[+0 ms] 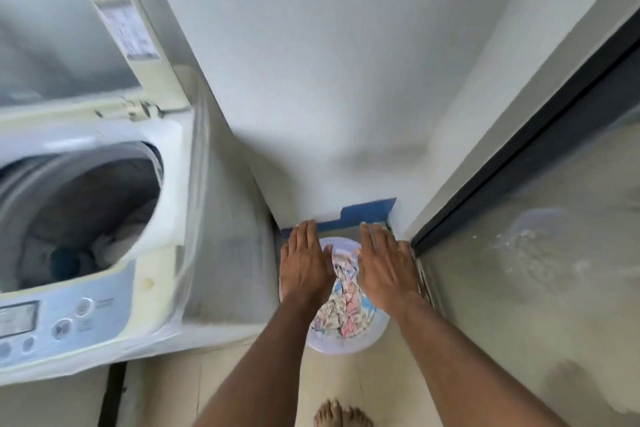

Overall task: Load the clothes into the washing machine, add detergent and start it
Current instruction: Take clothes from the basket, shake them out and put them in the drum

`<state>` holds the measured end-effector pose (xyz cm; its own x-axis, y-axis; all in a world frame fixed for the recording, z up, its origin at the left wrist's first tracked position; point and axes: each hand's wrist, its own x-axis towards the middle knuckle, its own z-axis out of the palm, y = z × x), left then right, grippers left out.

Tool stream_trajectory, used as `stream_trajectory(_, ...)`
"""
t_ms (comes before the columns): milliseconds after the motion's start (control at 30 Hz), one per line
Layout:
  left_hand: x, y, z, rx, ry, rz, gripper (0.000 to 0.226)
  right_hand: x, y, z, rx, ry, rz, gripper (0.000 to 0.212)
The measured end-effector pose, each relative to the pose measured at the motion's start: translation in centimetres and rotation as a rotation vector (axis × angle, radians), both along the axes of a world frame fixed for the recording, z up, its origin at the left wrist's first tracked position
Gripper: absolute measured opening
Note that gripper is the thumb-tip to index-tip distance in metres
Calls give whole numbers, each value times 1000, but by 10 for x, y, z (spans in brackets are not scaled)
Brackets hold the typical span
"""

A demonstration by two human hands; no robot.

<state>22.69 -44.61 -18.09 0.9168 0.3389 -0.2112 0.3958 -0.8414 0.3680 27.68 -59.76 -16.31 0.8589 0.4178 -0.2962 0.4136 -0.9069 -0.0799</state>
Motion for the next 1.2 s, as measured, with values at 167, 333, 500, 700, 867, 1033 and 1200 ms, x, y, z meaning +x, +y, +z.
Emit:
stream_trajectory(167, -5, 2, -136, -23, 49, 80, 64, -3, 10, -133, -44, 23, 10, 76)
stream_trajectory(333, -9, -8, -255, -137, 82, 162, 99, -3, 8, -255, -80, 54, -24, 73)
stream_trajectory(500, -8, -11, -362, -182, 40, 204, 105, 7, 11, -369, -115, 63, -39, 67)
stream_trajectory(700, 10, -9, -442, -112, 169, 156, 67, 16, 23, -451, -122, 8, -72, 63)
stream_trajectory(867, 29, -8, -477, -66, 181, 133, 71, 24, 24, -478, -73, -63, -119, 46)
stream_trajectory(1033, 39, -4, -485, -11, 168, 86, 64, 33, 26, -474, 42, -112, -120, 42)
stream_trajectory(1200, 30, -6, -446, -57, 69, 190, 38, 23, 19, -428, 226, -196, -128, 34)
